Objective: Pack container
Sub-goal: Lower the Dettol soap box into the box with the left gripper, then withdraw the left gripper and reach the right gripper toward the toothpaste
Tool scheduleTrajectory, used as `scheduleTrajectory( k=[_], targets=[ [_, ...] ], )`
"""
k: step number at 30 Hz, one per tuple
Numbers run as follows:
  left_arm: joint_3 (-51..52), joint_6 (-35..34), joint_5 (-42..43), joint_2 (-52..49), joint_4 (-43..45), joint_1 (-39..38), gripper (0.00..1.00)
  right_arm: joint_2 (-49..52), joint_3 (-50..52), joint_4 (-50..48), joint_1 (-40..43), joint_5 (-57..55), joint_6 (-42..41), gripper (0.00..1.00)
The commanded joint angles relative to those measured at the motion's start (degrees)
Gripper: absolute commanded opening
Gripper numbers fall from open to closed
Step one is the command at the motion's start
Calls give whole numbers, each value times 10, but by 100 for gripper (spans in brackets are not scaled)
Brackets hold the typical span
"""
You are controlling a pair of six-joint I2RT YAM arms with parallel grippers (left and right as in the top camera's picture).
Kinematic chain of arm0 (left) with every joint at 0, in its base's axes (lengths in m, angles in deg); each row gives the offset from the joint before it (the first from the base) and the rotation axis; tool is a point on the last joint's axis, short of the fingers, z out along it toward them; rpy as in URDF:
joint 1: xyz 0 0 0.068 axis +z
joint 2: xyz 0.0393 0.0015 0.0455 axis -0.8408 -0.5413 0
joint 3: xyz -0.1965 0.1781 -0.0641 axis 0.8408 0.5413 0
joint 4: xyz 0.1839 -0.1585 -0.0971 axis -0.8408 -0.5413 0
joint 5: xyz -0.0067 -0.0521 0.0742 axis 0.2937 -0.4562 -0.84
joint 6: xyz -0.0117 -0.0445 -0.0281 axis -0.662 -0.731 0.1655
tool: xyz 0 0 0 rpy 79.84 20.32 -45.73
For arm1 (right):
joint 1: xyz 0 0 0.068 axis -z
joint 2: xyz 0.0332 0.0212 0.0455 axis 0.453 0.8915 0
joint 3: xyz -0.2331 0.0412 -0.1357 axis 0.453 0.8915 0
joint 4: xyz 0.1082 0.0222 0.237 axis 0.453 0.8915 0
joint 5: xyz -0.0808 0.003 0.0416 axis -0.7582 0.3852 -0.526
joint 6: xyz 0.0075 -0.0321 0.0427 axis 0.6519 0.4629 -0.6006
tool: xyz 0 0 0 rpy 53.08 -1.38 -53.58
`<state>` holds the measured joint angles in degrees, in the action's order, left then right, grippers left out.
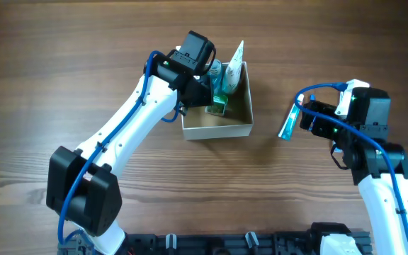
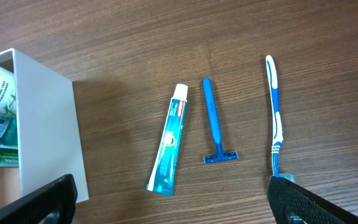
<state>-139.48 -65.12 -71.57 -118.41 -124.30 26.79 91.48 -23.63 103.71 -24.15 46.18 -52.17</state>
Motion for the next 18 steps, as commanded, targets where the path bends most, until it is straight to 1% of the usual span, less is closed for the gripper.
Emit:
scheduleTrajectory(
  k=[1,6,7,10,12,15,18],
  targets=[
    [-4,-2,-59,32,-3,1,60,2,-13,0,-3,4,-9,100],
    [-4,-2,-96,64,-23,5,60,2,-13,-7,-3,4,-9,100],
    [-5,-2,-98,73,-27,8,61,2,-13,-8,-3,4,-9,100],
    [-4,-2,-98,101,-38,27,67,2,-13,-5,-3,19,-2,100],
    [-4,-2,-97,125,-51,51,73,2,-13,-9,-3,42,19,100],
    [-4,-2,-95,153,-75,90,78,0,-13,-6,-3,43,19,100],
    [-4,-2,-95,174,-110,144,85,-23,-22,-1,-3,38,17,100]
  ],
)
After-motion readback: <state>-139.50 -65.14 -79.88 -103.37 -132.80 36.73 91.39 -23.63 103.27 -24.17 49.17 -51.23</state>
